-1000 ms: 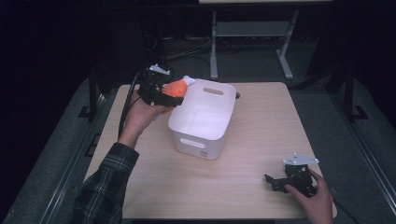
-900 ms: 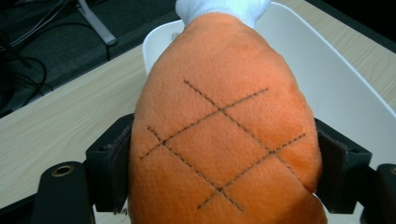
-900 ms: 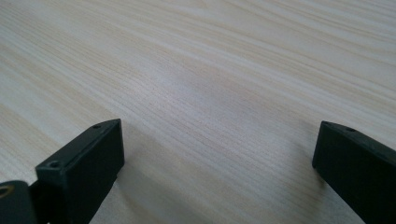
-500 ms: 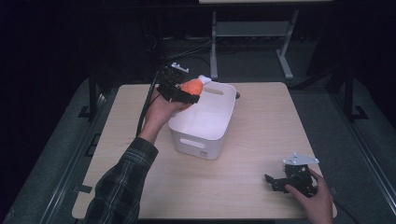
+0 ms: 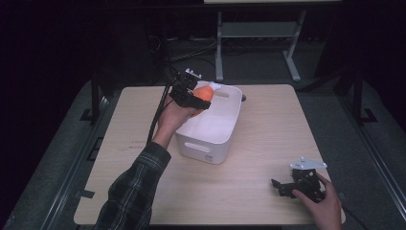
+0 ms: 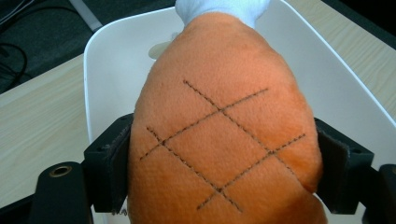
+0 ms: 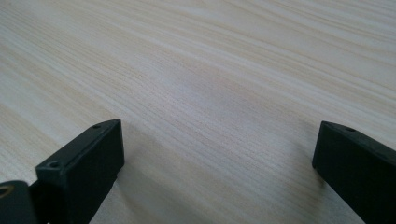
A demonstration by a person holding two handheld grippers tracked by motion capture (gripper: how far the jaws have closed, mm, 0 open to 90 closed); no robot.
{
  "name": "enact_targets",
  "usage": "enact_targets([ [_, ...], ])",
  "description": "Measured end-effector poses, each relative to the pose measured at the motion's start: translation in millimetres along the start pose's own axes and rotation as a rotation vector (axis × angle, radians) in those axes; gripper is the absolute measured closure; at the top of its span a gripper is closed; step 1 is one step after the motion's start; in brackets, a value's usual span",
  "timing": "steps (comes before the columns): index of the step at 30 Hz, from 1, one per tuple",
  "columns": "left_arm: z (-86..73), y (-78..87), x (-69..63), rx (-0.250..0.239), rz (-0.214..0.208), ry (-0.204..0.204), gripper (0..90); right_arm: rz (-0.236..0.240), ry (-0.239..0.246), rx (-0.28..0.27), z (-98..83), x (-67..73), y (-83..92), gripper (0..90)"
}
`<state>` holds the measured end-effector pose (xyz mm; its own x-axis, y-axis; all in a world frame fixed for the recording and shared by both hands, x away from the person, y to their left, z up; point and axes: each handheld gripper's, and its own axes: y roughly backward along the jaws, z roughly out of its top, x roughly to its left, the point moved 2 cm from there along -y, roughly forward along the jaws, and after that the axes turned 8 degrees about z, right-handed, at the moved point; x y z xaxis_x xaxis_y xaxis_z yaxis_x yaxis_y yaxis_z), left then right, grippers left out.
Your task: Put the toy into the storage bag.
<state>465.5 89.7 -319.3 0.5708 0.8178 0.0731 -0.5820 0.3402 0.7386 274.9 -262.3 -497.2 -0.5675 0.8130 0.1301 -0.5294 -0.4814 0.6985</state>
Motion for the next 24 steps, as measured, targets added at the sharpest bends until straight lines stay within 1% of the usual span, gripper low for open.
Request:
enact_targets([
  [3,0.0,-2.2,-0.8,0.002,0.0,0.002,19.1,0.0,0.0,0.0,0.0,0.0,0.0,1.5],
  [5,-0.8,-4.1,-1.4,0.011,0.004,-0.001,18.9,-0.001,0.001,0.0,0.0,-0.1,0.0,1.5],
  [7,-1.3,-4.5,-1.5,0.009,0.004,0.001,18.9,-0.001,0.001,0.001,0.0,-0.1,0.0,1.5],
  [10,-3.7,-6.5,-0.4,0.011,0.013,0.012,18.9,-0.001,0.001,0.001,0.0,-0.1,0.0,1.5],
  [15,-7.3,-10.4,2.1,0.019,0.012,0.011,18.1,-0.001,0.002,0.001,-0.1,-0.1,0.0,1.5],
  [18,-8.9,-12.2,2.9,0.021,0.013,0.017,17.8,-0.001,0.001,0.001,0.0,-0.1,0.0,1.5],
  [24,-9.5,-13.1,3.6,0.018,0.013,0.023,15.8,-0.001,0.004,0.0,0.0,-0.4,-0.1,1.5],
])
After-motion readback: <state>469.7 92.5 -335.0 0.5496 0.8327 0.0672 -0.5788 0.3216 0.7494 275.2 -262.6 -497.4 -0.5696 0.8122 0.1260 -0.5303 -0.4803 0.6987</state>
